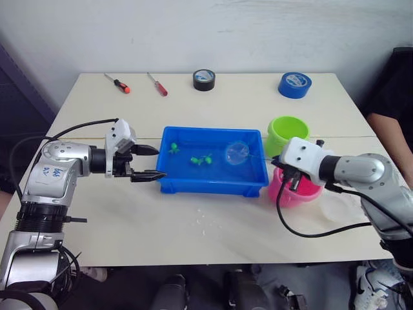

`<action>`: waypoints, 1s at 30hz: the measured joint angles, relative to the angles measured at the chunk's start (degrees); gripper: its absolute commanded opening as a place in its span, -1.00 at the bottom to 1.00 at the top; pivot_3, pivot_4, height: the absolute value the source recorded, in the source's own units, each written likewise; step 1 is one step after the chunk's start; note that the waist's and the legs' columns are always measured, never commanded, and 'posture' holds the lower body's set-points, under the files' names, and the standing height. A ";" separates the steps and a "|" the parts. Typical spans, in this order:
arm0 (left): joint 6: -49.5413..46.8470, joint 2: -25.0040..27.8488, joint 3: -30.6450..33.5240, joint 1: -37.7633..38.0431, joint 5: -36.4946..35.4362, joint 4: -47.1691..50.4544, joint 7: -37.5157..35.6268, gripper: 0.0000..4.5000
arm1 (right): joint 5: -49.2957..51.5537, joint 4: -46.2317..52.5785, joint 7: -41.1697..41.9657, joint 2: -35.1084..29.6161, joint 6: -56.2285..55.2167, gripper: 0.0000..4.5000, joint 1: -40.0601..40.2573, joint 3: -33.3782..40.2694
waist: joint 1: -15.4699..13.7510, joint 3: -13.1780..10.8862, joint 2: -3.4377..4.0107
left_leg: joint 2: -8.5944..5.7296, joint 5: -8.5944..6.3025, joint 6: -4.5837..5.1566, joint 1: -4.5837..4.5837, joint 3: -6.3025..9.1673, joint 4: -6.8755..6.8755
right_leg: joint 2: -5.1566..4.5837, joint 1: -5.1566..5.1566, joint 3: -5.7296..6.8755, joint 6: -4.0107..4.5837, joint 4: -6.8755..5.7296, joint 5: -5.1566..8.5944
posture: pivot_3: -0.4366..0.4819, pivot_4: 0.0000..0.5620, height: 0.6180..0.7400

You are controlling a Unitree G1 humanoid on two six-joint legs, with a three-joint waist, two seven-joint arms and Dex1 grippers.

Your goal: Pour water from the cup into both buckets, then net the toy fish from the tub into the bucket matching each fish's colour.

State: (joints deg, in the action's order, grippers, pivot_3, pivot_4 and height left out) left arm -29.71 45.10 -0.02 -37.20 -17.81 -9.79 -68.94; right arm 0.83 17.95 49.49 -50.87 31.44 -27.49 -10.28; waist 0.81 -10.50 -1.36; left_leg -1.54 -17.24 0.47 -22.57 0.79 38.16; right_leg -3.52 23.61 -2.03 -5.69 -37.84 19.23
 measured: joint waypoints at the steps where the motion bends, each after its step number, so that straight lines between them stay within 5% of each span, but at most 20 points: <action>1: -0.08 0.00 -0.01 -0.15 -0.01 0.02 0.08 0.98 | -0.43 -0.77 0.15 0.24 -0.07 -1.00 -0.59 -1.04 | 0.02 0.00 0.00 | 0.00 0.00 0.00 0.00 0.00 0.00 | 0.00 0.00 -0.01 0.00 0.01 0.00 | -0.05 -0.47 0.94; 17: 0.41 -1.54 0.03 -0.58 -0.18 1.24 2.53 0.98 | -2.95 -14.51 -0.30 12.17 -0.50 -1.00 -7.01 -7.15 | 0.64 0.00 0.00 | -0.02 0.09 -0.16 -0.02 0.01 0.01 | -0.01 0.02 0.02 0.00 -0.04 0.00 | -0.05 -0.47 0.94; 30: 3.77 -5.54 -0.07 -2.55 -0.16 -1.17 3.83 0.98 | 7.83 -8.96 -0.26 14.72 13.93 -1.00 -7.23 2.54 | 0.61 0.00 0.00 | -0.01 0.09 -0.16 -0.06 0.05 0.00 | -0.01 0.02 0.05 0.00 -0.06 0.00 | -0.05 -0.47 0.94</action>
State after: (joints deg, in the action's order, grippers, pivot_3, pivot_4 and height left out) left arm -25.93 39.56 -0.08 -39.75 -17.97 -10.97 -65.11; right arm 8.66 9.00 49.23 -36.15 45.37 -34.73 -7.74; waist 1.42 -10.50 -1.36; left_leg -1.55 -17.16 0.31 -22.63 0.84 38.16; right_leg -3.53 23.64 -1.98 -5.69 -37.90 19.23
